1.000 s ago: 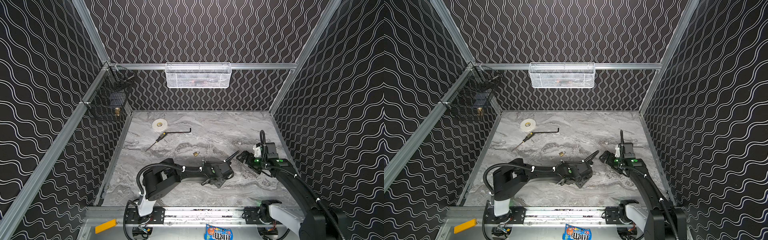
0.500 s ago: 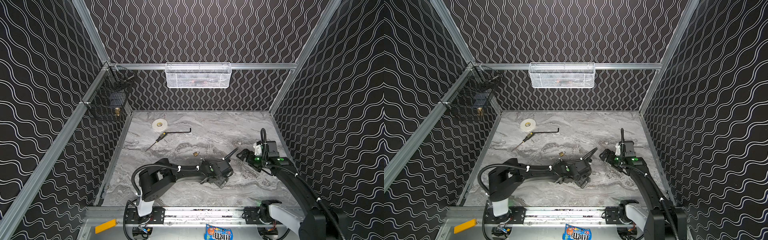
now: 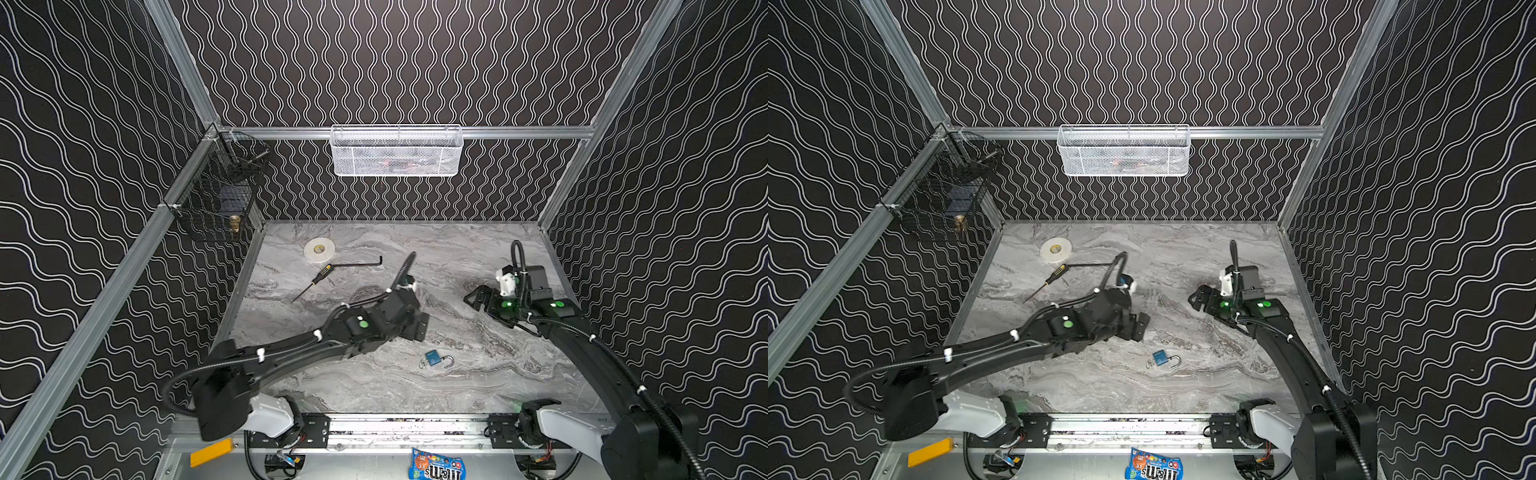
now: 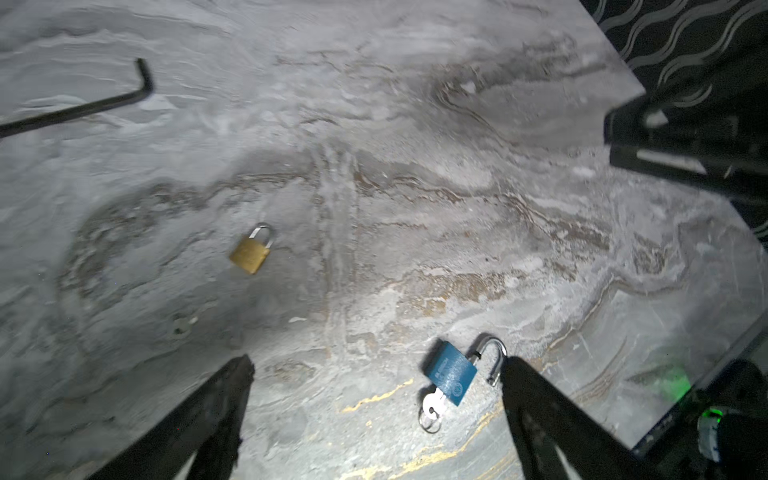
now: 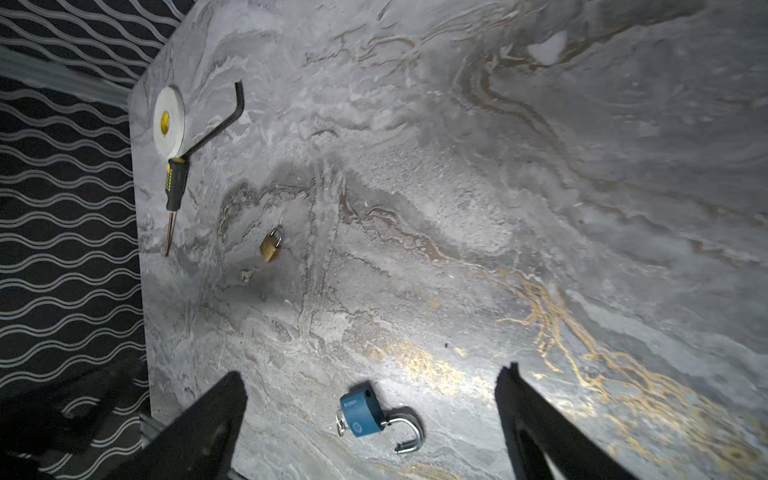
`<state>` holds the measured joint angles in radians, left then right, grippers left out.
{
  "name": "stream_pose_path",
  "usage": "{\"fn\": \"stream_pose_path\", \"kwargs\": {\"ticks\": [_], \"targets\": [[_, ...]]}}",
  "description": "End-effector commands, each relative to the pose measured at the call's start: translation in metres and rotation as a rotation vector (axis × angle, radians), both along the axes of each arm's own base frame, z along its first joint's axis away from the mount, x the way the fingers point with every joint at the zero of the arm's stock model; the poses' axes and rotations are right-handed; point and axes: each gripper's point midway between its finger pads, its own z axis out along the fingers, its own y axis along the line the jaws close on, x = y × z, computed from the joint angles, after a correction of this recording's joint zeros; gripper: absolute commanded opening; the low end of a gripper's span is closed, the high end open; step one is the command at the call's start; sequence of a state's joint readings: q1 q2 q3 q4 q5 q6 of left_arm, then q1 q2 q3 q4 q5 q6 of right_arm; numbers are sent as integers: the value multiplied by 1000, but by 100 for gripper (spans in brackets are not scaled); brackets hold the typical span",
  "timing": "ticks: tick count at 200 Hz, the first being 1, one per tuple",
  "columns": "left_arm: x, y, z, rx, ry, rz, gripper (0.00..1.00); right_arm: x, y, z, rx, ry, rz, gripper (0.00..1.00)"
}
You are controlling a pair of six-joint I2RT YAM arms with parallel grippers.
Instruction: Unlock with the key
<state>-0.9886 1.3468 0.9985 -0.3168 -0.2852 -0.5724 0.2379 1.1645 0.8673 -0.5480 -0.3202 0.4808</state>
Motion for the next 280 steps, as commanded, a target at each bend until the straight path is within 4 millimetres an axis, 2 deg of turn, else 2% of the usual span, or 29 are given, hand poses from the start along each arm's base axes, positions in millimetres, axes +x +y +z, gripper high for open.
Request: {"fn": "stream_pose_path", "kwargs": {"ticks": [1,24,26,46,50,72,111,162,181,190,193,200,227,280], "targets": [[7,31,9,-12,-13,105,96,2,20,1,-66,-14,49,95],[12,66,13,12,0,197,97,6,46,-2,-90,-16,101,93],[12,69,14,14,0,203,97,3,54,-1,-91,-19,125,93],[13,90,14,16,11,255,98,2,80,-12,-117,-11,173,92],[14,93,15,13,14,264,99,8,88,-3,-106,-30,181,91],[14,115,10,12,39,332,99,10,123,-6,-94,-47,237,88],[11,145,4,10,78,430,99,15,173,-20,-118,-49,310,80],[-1,172,-10,26,110,531,99,14,234,-43,-145,-47,414,71],[-5,180,-12,8,105,561,99,16,249,-53,-165,-50,441,66],[-7,184,-13,3,104,577,99,17,257,-49,-159,-65,452,63],[-8,185,-14,3,105,581,99,18,258,-60,-174,-48,456,63],[-9,187,-15,2,105,587,99,19,262,-64,-182,-47,461,62],[-13,193,-18,2,109,609,98,19,271,-83,-225,-25,474,52],[-16,204,-21,8,106,664,99,18,286,-106,-261,-3,485,44]]}}
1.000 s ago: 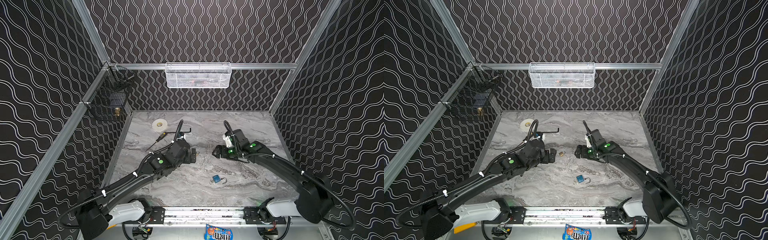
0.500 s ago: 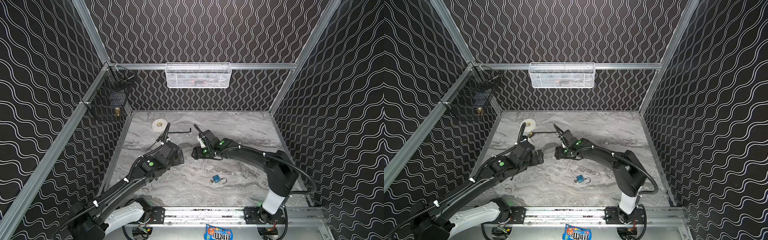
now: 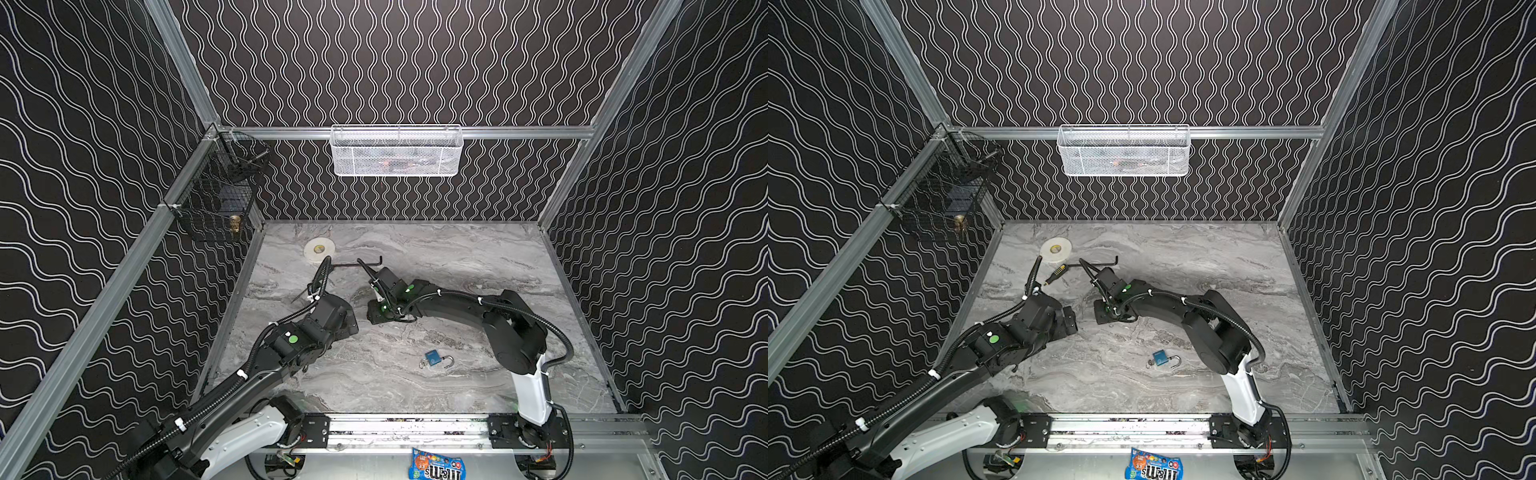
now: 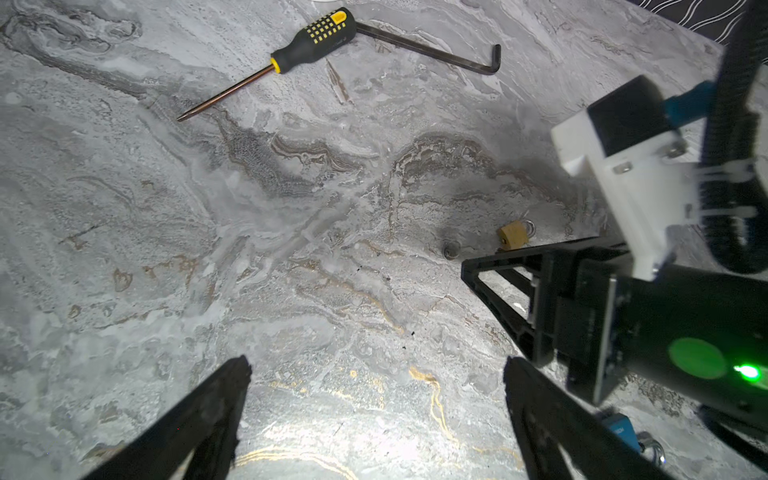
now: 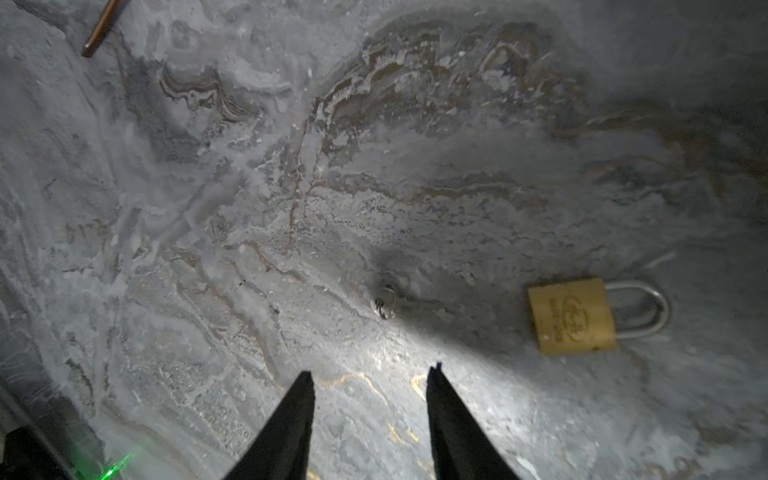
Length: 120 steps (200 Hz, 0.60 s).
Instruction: Unlock with the key
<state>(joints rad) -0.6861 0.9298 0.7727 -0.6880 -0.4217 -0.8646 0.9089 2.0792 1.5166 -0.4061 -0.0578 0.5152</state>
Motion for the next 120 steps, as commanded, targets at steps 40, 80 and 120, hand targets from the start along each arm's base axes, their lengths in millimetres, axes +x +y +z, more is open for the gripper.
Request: {"fn": "stream_pose_path", "kwargs": {"ticks": [40,80,120], "targets": [[-5,18,-1,6,-16,91,99,9,7,-17,-71,-21,-16,39],[-7,22,-2,4,-22,103,99,13,7,-22,-92,-31,-25,35],[-7,22,-2,3,-20,108,99,15,11,-24,-88,-36,-19,28]]}}
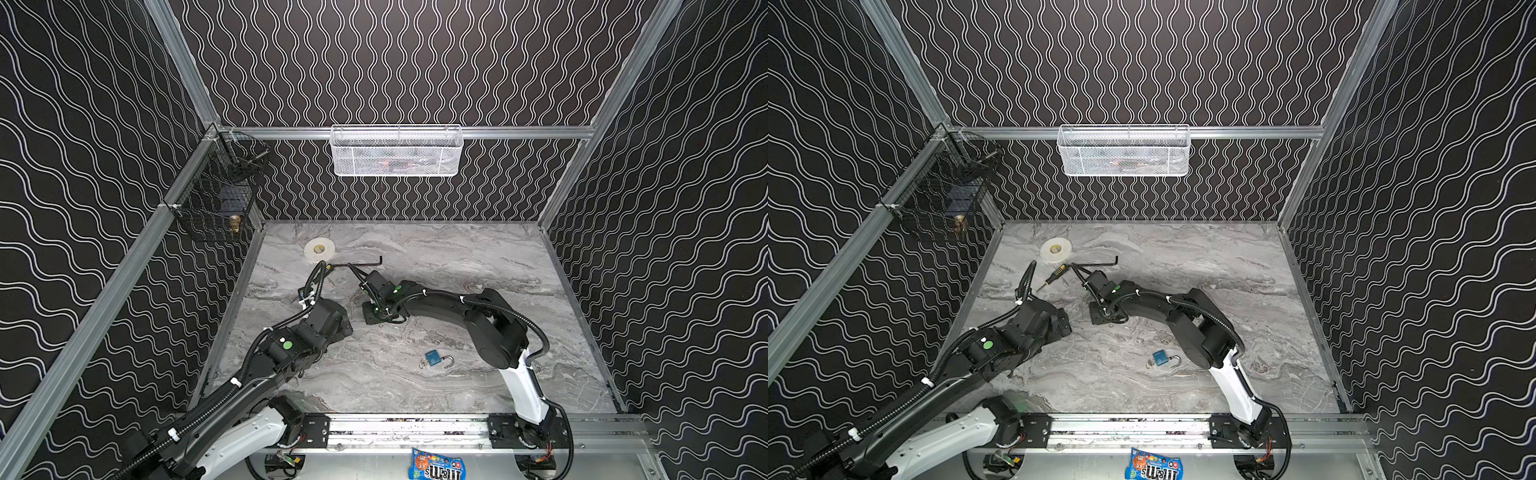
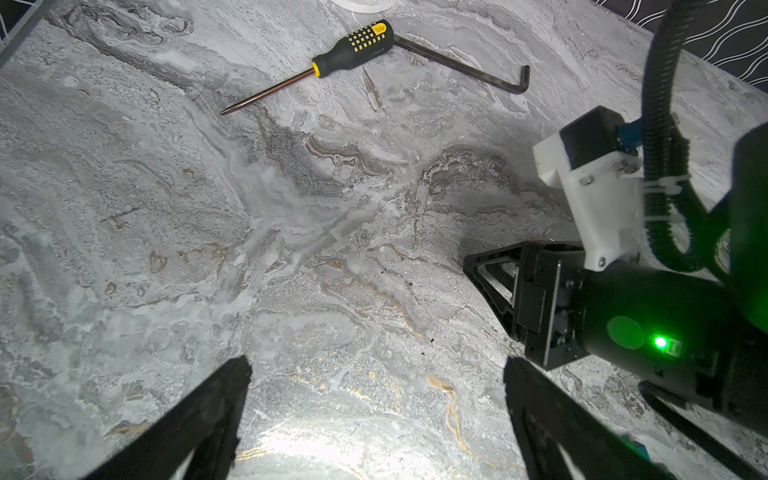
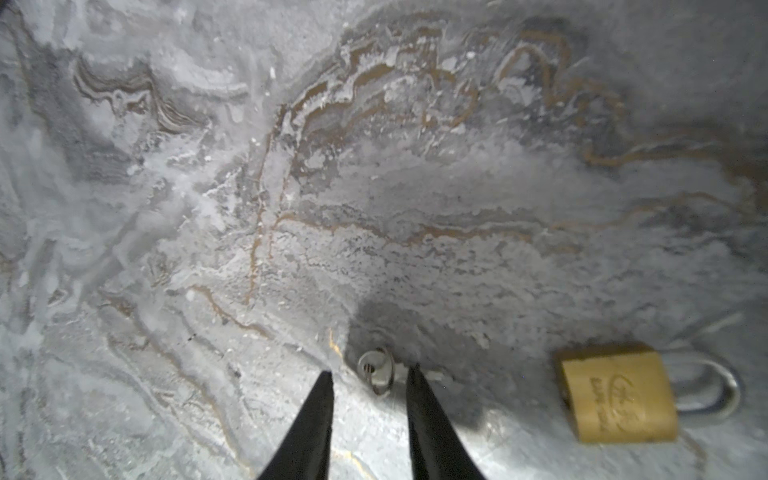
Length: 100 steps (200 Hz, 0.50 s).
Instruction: Unlock with the key
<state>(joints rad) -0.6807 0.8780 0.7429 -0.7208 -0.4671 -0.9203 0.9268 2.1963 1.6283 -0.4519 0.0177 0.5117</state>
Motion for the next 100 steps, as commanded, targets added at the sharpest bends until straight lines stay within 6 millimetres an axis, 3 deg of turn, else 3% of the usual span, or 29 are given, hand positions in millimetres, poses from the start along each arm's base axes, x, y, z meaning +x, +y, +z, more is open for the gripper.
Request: {"fn": "stream_pose_path", "kwargs": {"ticks": [1,100], "targets": [[0,6,-1,6,-4,35,99,3,2,1,-7,-14,-3,28],[1,4,-4,-5,0,37,99,6,2,-4,-43,-28,1,18]]}}
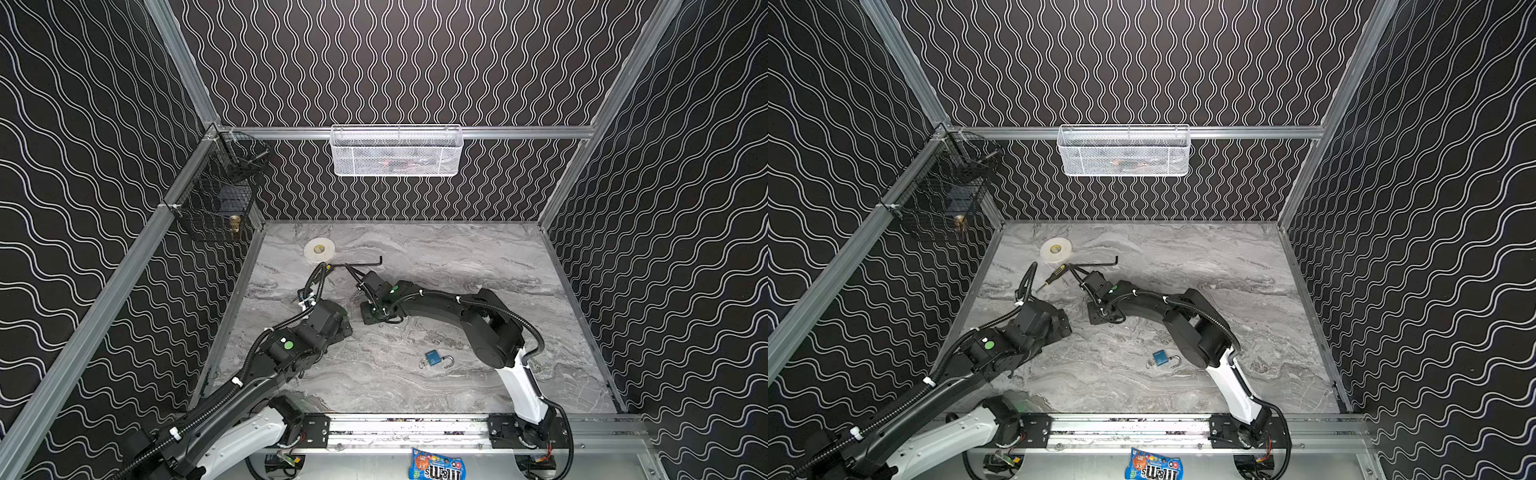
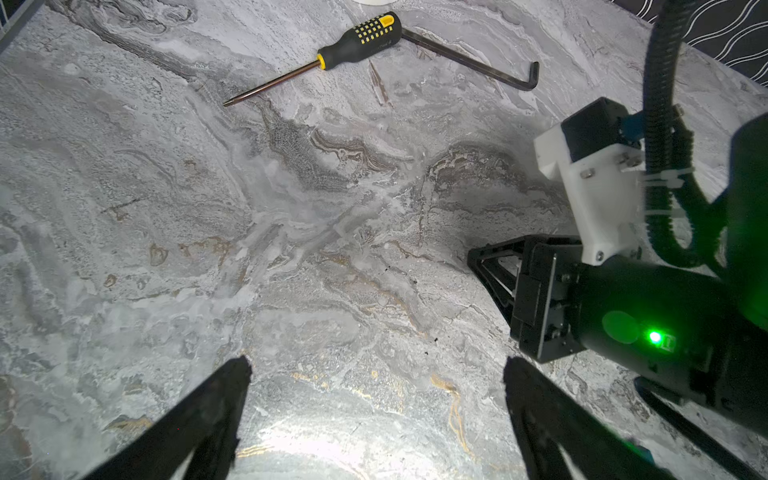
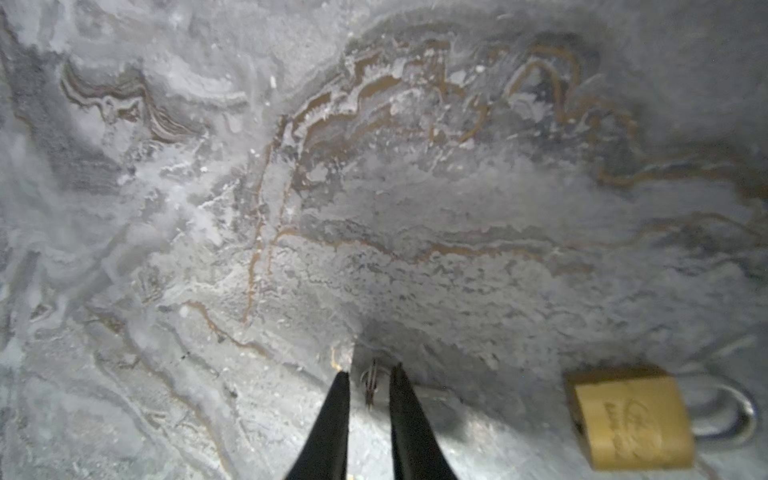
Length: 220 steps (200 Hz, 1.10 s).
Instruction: Unlock with the key
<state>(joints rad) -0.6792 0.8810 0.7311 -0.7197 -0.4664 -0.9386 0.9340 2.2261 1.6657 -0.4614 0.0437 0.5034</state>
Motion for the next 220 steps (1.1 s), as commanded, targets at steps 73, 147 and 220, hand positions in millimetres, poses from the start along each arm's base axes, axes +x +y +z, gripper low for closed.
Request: {"fn": "stream_pose_path", "kwargs": {"ticks": [73,147,220], "targets": [[3,1,2,-14,-13,19,99,4,0,18,17,-44,17,5],[5,-4,13,-40,-28,0,99,2,1,57,121,-80,15,0],[5,-13,42,-143,-91,-24,99,-2,-26,109,203,-116,-8,0]]}}
